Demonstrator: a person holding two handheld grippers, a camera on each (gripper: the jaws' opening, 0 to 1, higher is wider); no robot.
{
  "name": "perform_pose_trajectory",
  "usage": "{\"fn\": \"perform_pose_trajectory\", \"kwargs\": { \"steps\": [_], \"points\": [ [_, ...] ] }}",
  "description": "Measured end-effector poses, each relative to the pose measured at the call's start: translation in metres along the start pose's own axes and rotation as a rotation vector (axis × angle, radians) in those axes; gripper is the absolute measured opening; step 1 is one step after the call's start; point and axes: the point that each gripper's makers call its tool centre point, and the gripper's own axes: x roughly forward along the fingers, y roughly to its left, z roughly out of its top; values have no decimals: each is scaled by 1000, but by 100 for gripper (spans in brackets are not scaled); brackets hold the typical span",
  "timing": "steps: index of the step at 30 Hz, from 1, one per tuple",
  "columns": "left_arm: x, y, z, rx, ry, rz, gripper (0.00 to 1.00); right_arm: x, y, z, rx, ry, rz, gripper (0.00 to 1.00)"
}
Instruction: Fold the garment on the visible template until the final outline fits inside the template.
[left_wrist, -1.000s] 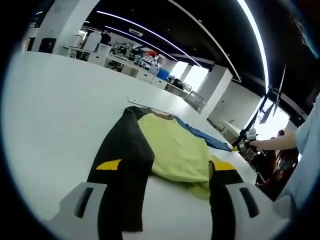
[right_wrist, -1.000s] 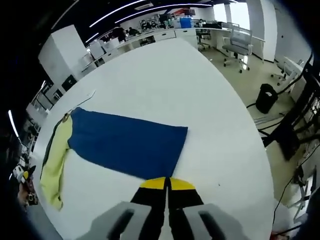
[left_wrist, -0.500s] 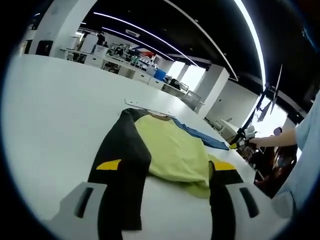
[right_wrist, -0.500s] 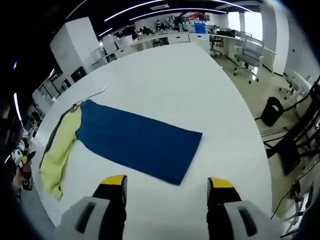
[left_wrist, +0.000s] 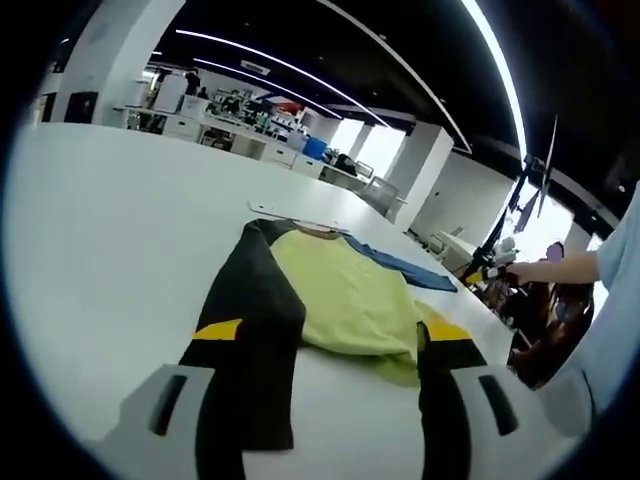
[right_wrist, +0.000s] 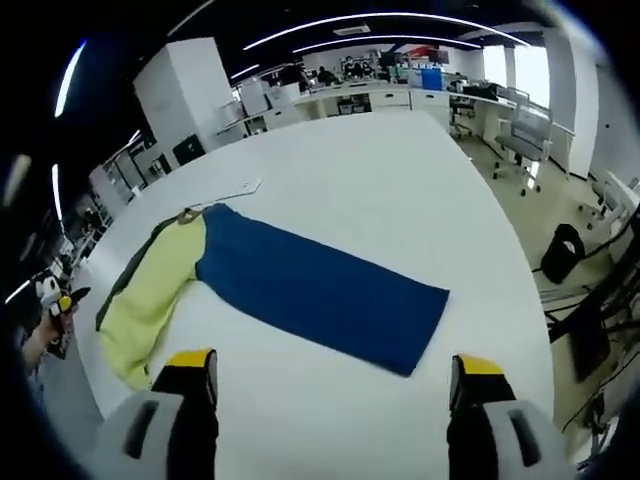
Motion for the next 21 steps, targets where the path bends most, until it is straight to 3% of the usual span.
{"fn": "perform_pose_trajectory", "kwargs": {
  "steps": [5, 6, 7, 11, 21],
  "points": [
    [-8, 1, 1, 15, -5, 9, 65, 1, 17, 12, -28, -39, 38, 99],
    [-9, 2, 0, 14, -4, 12, 65, -1, 28, 12, -37, -42, 44, 99],
    [-11, 3, 0, 15, -7, 16, 65, -8, 57, 9, -43, -43, 54, 99],
    [-19, 8, -6, 25, -3, 38, 65, -9, 92, 10, -76, -67, 115, 100],
    [-35, 23, -23, -6, 4, 83, 62, -11, 142, 2, -149, -92, 206, 99]
  ]
}}
